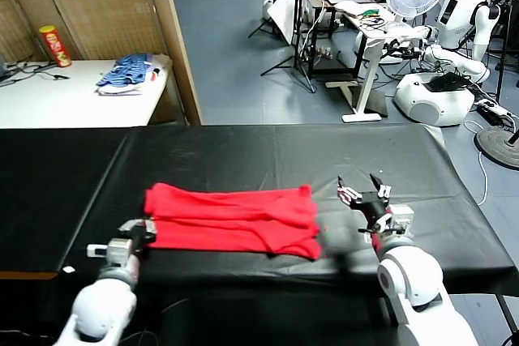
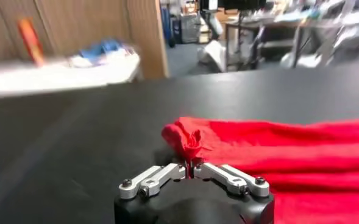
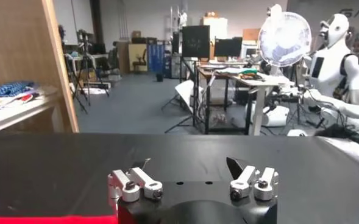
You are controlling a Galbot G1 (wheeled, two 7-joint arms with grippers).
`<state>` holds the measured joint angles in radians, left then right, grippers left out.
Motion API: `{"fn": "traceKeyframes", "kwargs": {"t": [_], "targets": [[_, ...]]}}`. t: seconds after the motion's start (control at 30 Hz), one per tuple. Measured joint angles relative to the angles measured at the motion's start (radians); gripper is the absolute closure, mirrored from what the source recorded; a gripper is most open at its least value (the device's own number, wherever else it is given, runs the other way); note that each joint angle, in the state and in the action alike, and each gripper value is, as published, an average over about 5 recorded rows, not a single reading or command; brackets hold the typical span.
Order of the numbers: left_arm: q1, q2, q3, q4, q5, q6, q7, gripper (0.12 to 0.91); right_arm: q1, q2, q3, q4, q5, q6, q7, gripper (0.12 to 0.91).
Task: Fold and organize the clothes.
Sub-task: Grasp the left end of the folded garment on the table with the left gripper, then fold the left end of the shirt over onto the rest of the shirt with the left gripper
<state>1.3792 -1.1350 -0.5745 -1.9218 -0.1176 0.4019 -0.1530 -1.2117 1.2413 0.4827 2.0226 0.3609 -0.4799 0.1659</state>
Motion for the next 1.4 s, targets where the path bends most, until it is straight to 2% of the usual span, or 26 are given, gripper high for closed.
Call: {"fn": "traceKeyframes", "kwargs": {"t": [0.17, 0.27, 0.37, 0.47, 0.6, 0.7, 1.03, 1.23, 1.4], "targets": [[0.010, 0.082, -0.031, -0.010, 0.074, 0.000, 0.002, 0.880, -0.010, 0.012, -0.004, 0.003, -0.011, 0.000, 0.000, 0.227], [0.015, 0.093, -0.019, -0.040, 0.053, 0.001, 0.001, 0.880, -0.017, 0.016, -0.004, 0.006, -0.020, 0.000, 0.000, 0.227], [0.012, 0.077, 0.015, -0.082, -0.012, 0.014, -0.010, 0.880, -0.025, 0.017, -0.001, 0.010, -0.026, 0.000, 0.000, 0.227], [0.000, 0.044, 0.075, -0.132, -0.117, 0.050, -0.042, 0.880, -0.033, 0.017, 0.006, 0.011, -0.031, 0.000, 0.000, 0.227], [-0.024, -0.017, 0.168, -0.183, -0.277, 0.103, -0.107, 0.880, -0.040, 0.017, 0.013, 0.011, -0.036, -0.001, 0.000, 0.227], [-0.046, -0.070, 0.226, -0.197, -0.352, 0.124, -0.135, 0.880, -0.043, 0.019, 0.015, 0.010, -0.040, -0.001, 0.000, 0.227], [-0.122, -0.218, 0.366, -0.177, -0.408, 0.143, -0.157, 0.880, -0.045, 0.032, 0.011, 0.004, -0.057, -0.002, 0.000, 0.227], [-0.145, -0.288, 0.414, -0.143, -0.379, 0.137, -0.155, 0.880, -0.045, 0.035, 0.010, 0.004, -0.061, -0.002, -0.004, 0.227], [-0.138, -0.322, 0.424, -0.113, -0.333, 0.125, -0.137, 0.872, -0.043, 0.028, -0.004, 0.004, -0.063, 0.008, -0.040, 0.227]]}}
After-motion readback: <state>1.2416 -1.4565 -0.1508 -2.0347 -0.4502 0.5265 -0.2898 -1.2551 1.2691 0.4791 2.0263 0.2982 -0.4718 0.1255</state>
